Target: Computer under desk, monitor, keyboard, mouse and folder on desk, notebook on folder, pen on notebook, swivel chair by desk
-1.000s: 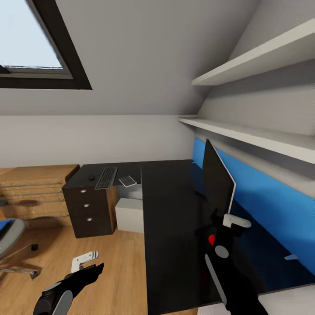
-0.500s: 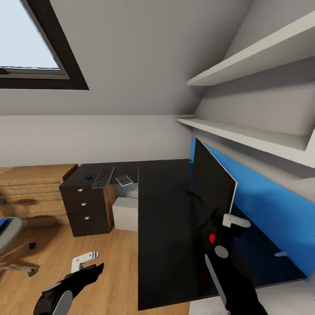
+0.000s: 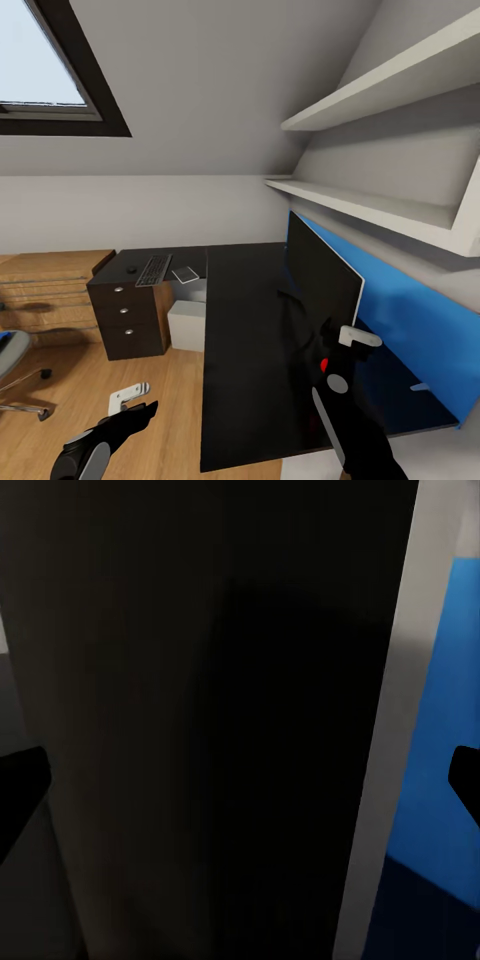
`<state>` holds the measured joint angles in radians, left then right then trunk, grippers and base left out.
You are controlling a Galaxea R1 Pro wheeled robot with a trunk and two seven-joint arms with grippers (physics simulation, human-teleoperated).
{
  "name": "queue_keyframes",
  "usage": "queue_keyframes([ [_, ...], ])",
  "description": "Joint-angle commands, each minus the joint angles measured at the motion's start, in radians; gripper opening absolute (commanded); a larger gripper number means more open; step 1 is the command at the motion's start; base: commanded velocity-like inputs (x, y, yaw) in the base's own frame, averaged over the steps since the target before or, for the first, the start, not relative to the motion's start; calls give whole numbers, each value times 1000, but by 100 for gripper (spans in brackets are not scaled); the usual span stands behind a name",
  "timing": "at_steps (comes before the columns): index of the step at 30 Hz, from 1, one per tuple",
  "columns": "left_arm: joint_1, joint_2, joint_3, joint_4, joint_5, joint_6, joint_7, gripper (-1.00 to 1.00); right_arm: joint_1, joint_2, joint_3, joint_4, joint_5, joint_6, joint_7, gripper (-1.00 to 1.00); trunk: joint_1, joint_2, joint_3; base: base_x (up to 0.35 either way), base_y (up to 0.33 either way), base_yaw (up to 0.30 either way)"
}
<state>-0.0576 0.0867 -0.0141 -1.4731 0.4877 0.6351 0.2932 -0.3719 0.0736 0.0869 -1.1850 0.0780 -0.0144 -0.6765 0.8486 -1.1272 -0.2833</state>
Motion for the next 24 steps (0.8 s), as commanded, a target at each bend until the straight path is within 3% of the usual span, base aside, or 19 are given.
queue_keyframes([
  [1,-1,1,-1,-1,11,2,9,100,-1,0,1,1,3,-1,-5,100,0,-1,-1,0,-7,0],
  [24,-1,1,0,-1,10,2,12,100,-1,0,3,8,5,-1,-3,100,0,-1,-1,0,-55,0],
])
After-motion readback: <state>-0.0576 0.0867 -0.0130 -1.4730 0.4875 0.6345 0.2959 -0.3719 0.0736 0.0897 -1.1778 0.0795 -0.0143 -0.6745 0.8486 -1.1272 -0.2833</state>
